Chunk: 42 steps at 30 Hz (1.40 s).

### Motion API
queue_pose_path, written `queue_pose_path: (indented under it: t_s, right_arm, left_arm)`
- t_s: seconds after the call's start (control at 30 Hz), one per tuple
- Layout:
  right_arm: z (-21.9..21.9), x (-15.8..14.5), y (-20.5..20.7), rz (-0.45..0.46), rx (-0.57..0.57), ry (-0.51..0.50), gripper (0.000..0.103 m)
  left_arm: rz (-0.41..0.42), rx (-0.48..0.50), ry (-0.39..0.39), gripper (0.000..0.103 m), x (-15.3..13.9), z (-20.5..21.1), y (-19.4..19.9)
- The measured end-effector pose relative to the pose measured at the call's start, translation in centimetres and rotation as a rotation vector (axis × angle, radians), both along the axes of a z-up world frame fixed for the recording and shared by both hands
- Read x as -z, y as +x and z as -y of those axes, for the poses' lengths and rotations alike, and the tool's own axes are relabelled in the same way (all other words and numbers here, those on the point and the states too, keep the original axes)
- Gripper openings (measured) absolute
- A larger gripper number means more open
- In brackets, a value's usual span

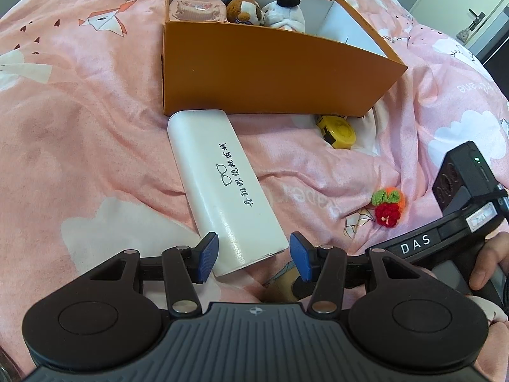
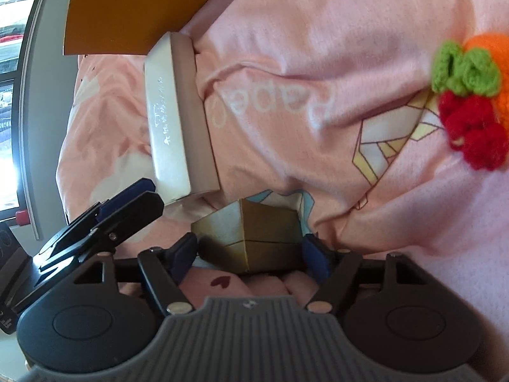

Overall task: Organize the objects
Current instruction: 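Grasp the small brown box with the right gripper while the left approaches the white power bank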

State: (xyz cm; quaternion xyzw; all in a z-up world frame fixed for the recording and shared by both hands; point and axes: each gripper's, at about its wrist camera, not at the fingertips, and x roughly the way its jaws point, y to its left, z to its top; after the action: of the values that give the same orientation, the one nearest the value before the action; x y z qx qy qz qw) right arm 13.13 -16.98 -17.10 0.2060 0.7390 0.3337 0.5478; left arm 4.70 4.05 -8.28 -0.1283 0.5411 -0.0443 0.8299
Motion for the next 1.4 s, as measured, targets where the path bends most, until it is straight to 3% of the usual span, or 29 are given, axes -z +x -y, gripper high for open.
queue_pose_path:
  t_s: [0.03,0.1,0.2,0.33,0.47,0.57,0.63,0.7,0.8,0.9,1.07,1.23,1.27,1.3,1.33,1.37,1.4]
  right_arm:
    - [0.1,-0.2,-0.1,0.013,0.004,0.005,0.064]
    - [0.6,-1.1,-0.1,0.049,0.024,0.012,0.043]
    - [1.1,-2.6,0.0,0.113,0.029,0.024,0.023]
    - [1.0,-3.7,0.0,0.162,-0.004,0.006,0.02]
    - [0.3,-4.6,-0.1,0.224,-0.078,-0.04,0.028]
    - [-0.1,-5.2,-0.2,0.256,-0.129,-0.061,0.044]
    - [-0.7,-5.3,-0.5,0.264,-0.163,-0.063,0.045]
    - [-1.3,-5.1,-0.8,0.273,-0.204,-0.078,0.057]
    - [-2.2,-5.1,-1.1,0.304,-0.271,-0.085,0.063]
    - [-2.2,-3.9,-0.5,0.254,-0.273,-0.076,0.072]
    - [-1.0,0.2,0.5,0.043,-0.185,-0.025,0.081]
    - [-0.4,-0.6,0.3,0.102,-0.182,-0.018,0.08]
    - [-0.3,-1.1,0.2,0.132,-0.187,-0.018,0.069]
    - [-0.1,-1.9,0.3,0.174,-0.187,-0.01,0.039]
    - [0.3,-2.9,0.6,0.221,-0.172,0.005,0.027]
    - [0.6,-4.0,1.0,0.268,-0.168,0.004,0.005]
    - [0.9,-4.9,1.4,0.305,-0.17,-0.003,0.002]
  left_arm:
    - [0.0,-0.002,-0.002,0.059,0.0,-0.1,0.0]
    - [0.002,-0.007,-0.006,0.059,0.0,-0.3,-0.1]
    - [0.0,-0.007,-0.009,0.059,0.0,-0.5,-0.1]
    - [-0.048,0.051,-0.007,0.059,0.5,-0.2,-0.4]
    - [-0.071,0.096,0.001,0.059,0.8,0.3,-1.0]
    - [-0.086,0.15,0.003,0.059,0.8,0.7,-1.4]
    - [-0.088,0.18,0.008,0.059,0.8,1.0,-1.7]
    - [-0.09,0.194,0.01,0.058,0.6,1.1,-1.9]
    - [-0.092,0.19,0.001,0.058,0.5,0.8,-2.0]
    - [-0.089,0.185,-0.006,0.058,0.3,0.5,-2.1]
    - [-0.087,0.187,0.008,0.058,0.3,0.6,-2.0]
    - [-0.079,0.174,-0.017,0.059,0.2,0.4,-2.0]
    - [-0.082,0.176,-0.023,0.059,0.4,0.4,-2.0]
    - [-0.086,0.176,-0.031,0.059,0.6,0.4,-1.9]
    - [-0.085,0.173,-0.04,0.059,0.7,0.5,-1.9]
    - [-0.083,0.173,-0.048,0.058,0.8,0.6,-1.8]
    - [-0.083,0.177,-0.057,0.057,0.9,0.7,-1.7]
